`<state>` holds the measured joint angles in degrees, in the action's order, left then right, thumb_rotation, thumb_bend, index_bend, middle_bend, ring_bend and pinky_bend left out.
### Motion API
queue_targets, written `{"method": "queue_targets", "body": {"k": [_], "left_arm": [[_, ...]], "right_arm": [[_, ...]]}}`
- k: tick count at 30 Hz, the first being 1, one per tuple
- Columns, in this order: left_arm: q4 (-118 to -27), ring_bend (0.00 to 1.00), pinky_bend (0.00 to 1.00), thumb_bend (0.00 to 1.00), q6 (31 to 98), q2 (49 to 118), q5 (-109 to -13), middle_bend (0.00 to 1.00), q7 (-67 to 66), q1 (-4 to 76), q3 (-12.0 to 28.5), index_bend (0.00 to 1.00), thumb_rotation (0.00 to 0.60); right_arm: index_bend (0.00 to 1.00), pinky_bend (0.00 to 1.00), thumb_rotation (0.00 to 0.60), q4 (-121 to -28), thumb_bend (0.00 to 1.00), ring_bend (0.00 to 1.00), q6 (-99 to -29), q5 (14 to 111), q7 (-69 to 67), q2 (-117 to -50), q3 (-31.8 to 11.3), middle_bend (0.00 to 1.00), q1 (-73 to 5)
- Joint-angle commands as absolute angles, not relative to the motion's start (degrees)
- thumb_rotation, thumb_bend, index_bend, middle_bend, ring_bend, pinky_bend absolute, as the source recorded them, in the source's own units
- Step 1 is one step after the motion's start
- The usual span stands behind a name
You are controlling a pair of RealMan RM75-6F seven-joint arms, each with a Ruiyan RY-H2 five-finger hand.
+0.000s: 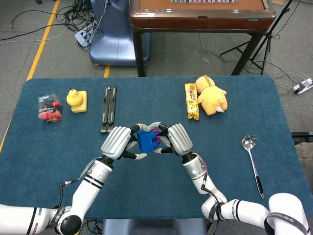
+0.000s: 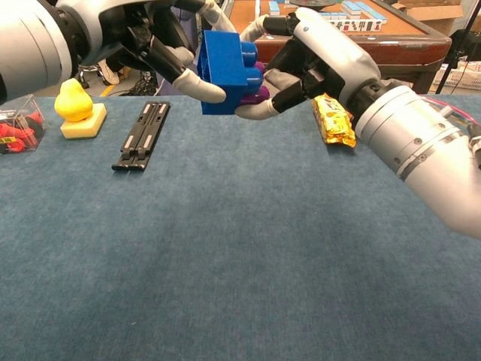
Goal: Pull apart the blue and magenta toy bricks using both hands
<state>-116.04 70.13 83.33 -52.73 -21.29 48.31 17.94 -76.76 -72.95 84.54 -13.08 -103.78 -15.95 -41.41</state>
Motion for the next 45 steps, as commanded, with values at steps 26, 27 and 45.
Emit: {"method": "queue_targets", "body": {"k": [26,27,45], "left_arm": [[-111.6,1.00,1.00,0.08,75.3,88.6,-61.4,1.00,-20.0,45.9,17.6,0.65,0.600],[-111.5,1.00,1.00,0.09,75.4,88.6,-61.5,1.00,-19.9,45.8,17.6,0.65,0.600],[-111.3,1.00,1.00,0.10,75.6,87.8,-62.4,1.00,-18.6,42.8,16.7,0.68,0.600]], "right_arm": [[0.52,1.00,0.600,-76.1,0.09,1.00,-73.0,84.2,-13.9,-103.9,-15.4,1.00,-41.0],[0.52,1.00,0.600,-76.1,0.09,1.00,-73.0,84.1,-13.9,-103.8,-15.4,1.00,-40.9],[0.52,1.00,0.600,-76.1,0.09,1.00,-73.2,83.5,-13.5,-102.0,-14.3,1.00,-39.0]]}}
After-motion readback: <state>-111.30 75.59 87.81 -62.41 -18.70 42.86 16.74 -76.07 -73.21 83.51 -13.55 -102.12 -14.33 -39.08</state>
